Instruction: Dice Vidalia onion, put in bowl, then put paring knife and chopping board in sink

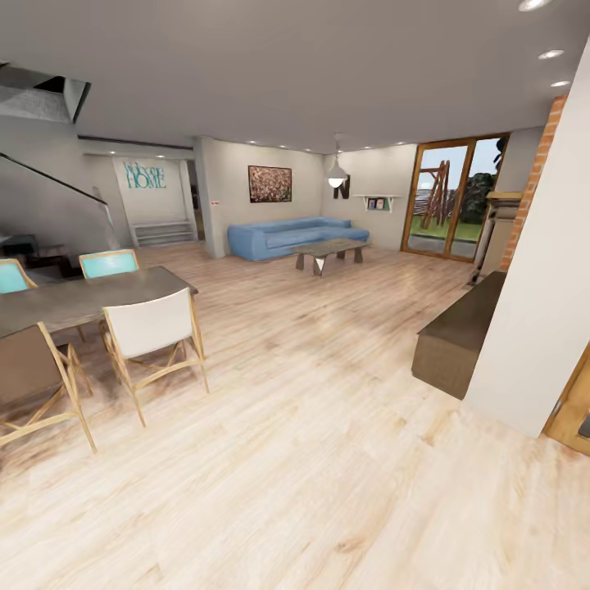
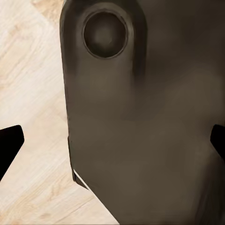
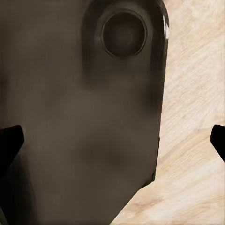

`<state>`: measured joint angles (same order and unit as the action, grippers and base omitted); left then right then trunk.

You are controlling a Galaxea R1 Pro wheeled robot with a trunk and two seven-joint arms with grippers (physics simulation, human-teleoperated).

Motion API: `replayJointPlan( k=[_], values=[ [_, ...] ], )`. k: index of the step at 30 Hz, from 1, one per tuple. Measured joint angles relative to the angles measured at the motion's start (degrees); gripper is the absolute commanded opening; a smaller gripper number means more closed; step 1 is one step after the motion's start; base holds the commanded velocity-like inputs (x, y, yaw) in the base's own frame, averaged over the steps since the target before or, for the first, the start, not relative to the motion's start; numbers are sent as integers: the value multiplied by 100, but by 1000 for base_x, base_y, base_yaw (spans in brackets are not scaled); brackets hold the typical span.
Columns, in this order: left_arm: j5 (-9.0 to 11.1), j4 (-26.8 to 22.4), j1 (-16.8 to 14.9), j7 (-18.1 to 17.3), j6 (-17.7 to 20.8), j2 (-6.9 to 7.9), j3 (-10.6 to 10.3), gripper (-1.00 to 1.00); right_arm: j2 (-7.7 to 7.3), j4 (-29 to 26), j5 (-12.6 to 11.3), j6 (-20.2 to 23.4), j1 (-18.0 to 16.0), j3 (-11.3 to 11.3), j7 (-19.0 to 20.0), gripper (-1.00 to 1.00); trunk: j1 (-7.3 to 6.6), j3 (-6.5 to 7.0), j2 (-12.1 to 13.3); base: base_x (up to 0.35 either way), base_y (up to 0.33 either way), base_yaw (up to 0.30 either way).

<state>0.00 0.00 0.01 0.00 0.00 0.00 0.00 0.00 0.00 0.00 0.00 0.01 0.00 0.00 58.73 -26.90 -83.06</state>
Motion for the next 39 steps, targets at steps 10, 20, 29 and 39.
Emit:
replayJointPlan(
  k=[10, 20, 29, 39],
  values=[
    [-8, -43, 16, -2, -29, 18, 16, 100, 202, -199, -8, 2, -1, 10, -8, 100, 0, 1, 0, 0, 0, 0],
    [-17, -321, 15, 5, -231, 54, 22, 100, 189, -494, 6, -249, -1, 14, -14, 100, 0, 2, 0, 0, 0, 0],
    [-12, -613, 12, 23, -519, 141, 45, 100, 174, -785, 20, -539, -1, 0, -192, 100, 0, 2, 1, 0, 0, 0],
    [13, -2975, 5, 22, -892, 221, 58, 100, 175, -3332, 15, -873, 0, 19, -659, 100, 0, 2, 1, 0, 0, 0]
  ],
)
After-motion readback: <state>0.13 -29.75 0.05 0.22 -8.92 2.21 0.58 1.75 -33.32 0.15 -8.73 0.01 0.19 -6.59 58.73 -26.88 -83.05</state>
